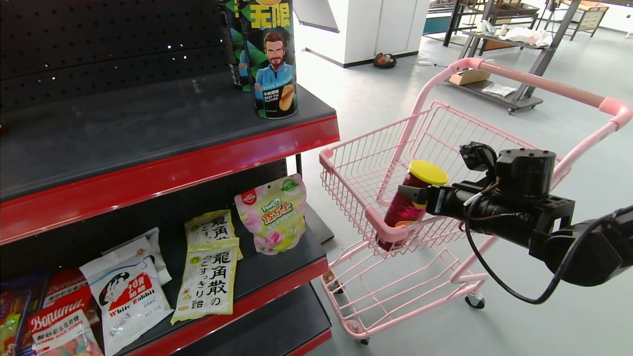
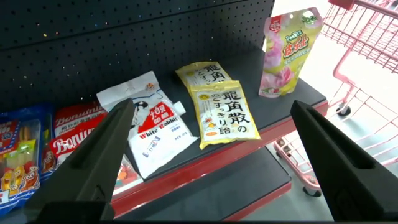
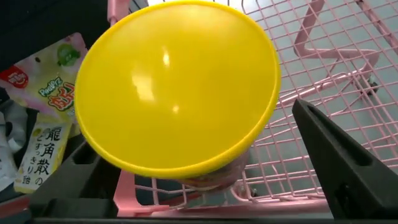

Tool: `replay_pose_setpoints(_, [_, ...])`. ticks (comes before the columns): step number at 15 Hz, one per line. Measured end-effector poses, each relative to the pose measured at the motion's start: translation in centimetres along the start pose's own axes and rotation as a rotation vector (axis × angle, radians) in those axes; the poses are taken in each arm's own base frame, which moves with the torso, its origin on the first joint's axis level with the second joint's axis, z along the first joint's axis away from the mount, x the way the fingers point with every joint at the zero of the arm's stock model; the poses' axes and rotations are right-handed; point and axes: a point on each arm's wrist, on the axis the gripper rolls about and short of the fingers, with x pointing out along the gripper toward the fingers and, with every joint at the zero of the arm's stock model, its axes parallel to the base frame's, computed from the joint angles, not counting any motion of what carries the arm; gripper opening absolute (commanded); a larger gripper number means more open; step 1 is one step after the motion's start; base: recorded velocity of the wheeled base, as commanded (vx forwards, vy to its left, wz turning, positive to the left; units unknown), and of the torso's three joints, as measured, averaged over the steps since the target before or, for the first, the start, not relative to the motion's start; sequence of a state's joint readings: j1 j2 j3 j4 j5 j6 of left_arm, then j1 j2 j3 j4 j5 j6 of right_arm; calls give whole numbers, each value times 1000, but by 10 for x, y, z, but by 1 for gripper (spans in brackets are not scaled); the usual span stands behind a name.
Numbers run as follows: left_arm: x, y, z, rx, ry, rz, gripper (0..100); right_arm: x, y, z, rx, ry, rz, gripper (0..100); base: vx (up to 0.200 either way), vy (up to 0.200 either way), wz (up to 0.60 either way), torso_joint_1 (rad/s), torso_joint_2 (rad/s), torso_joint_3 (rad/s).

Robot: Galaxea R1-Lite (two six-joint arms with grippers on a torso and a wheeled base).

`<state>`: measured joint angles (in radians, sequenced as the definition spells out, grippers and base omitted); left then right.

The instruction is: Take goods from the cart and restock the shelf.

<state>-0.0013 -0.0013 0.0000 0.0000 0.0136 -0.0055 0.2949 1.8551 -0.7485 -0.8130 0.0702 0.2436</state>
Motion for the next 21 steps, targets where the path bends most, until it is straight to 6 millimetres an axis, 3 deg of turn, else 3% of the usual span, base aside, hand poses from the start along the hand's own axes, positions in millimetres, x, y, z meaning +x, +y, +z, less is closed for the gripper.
replay_pose_setpoints(3, [0, 0, 0, 0, 0, -1, 100, 11, -1, -1, 6, 4, 1, 100, 0, 0, 0, 0, 0, 0])
replay_pose_setpoints(4, [0, 0, 0, 0, 0, -1, 100, 13, -1, -1, 7, 5, 4, 0, 0, 0, 0, 0, 0, 0])
replay_pose_setpoints(10, [0, 0, 0, 0, -1, 1, 100, 25, 6, -4, 14, 10, 21, 0, 0, 0, 0, 0, 0, 0])
replay_pose_setpoints(13, [0, 0, 0, 0, -1, 1, 100, 25, 7, 10, -15, -30, 20, 0, 0, 0, 0, 0, 0, 0])
replay_pose_setpoints(15, [0, 0, 0, 0, 0, 1, 100, 24, 7, 45, -92, -137, 18, 0, 0, 0, 0, 0, 0, 0])
replay_pose_setpoints(17, [0, 0, 0, 0, 0, 1, 100, 15, 9, 93, -151, -245, 7, 0, 0, 0, 0, 0, 0, 0])
replay_pose_setpoints(19, [0, 0, 0, 0, 0, 1, 100, -14, 16, 129, -173, -260, -10, 0, 0, 0, 0, 0, 0, 0])
replay_pose_setpoints(21, [0, 0, 0, 0, 0, 1, 100, -60, 25, 151, -173, -239, -65, 0, 0, 0, 0, 0, 0, 0])
